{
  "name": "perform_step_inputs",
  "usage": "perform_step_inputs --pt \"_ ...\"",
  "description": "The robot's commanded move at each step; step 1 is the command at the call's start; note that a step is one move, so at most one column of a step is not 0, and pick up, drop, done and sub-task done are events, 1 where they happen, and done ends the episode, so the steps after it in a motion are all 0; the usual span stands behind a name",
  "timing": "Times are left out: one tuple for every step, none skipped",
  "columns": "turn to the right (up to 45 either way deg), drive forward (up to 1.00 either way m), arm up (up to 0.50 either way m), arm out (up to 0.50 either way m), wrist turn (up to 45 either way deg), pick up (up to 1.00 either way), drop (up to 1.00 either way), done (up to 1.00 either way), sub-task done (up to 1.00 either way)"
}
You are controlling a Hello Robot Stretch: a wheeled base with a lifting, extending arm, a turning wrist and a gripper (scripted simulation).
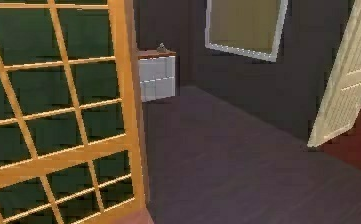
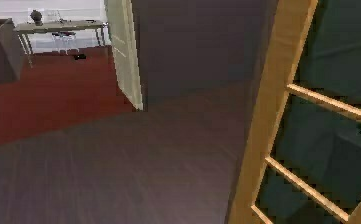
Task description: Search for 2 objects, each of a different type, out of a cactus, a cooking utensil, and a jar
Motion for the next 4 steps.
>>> perform_step_inputs --pt "-45.0 0.00 0.00 0.00 0.0 0.00 0.00 0.00 0.00" --pt "-33.0 0.00 0.00 0.00 0.0 0.00 0.00 0.00 0.00" --pt "0.0 0.70 0.00 0.00 0.0 0.00 0.00 0.00 0.00" --pt "-9.0 0.00 0.00 0.00 0.0 0.00 0.00 0.00 0.00"
